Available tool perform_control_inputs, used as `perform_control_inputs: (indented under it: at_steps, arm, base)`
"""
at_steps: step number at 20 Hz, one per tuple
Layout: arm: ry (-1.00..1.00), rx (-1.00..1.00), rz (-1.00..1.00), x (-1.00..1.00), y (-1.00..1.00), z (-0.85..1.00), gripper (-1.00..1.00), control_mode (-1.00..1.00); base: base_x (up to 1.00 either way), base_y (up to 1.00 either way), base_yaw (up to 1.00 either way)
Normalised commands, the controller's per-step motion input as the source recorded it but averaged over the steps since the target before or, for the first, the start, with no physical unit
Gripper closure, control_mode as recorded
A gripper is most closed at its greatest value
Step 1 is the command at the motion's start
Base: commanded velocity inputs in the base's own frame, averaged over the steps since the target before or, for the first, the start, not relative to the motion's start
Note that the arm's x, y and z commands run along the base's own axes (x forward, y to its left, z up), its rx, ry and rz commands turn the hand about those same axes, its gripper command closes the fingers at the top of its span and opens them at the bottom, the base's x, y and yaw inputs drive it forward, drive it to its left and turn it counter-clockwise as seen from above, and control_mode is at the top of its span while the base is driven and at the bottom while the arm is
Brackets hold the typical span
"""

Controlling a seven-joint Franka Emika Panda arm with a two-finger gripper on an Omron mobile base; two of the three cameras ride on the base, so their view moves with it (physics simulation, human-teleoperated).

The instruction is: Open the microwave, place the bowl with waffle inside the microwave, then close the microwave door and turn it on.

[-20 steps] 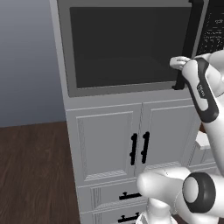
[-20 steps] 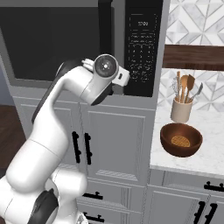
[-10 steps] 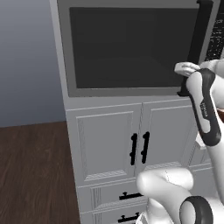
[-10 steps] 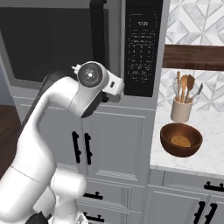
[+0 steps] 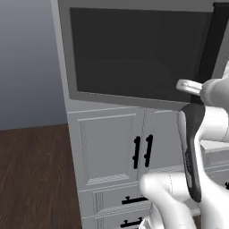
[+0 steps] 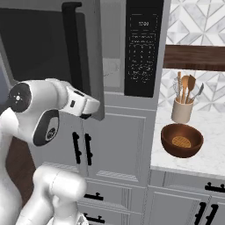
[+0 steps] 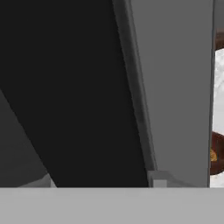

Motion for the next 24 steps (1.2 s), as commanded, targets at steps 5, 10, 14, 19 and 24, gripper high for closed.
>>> perform_control_inputs:
  at_steps: [5, 10, 14, 19, 24]
  arm:
    - [0.00, -0.26, -0.20, -1.00, 0.75, -0.20, 1.00, -1.00]
    - [-0.08, -0.31, -0.08, -0.98, 0.97, -0.01, 1.00, -1.00]
    - [-0.20, -0.33, -0.05, -0.57, 1.00, -0.15, 1.00, -1.00]
    - [-0.19, -0.12, -0.13, 0.13, 0.62, -0.43, -1.00, -1.00]
    - [-0.34, 0.00, -0.14, 0.38, 0.04, -0.46, -1.00, -1.00]
  base:
    - [0.00, 0.00, 0.00]
    - [0.00, 0.00, 0.00]
    - [0.00, 0.00, 0.00]
    - [0.00, 0.00, 0.00]
    - [0.00, 0.00, 0.00]
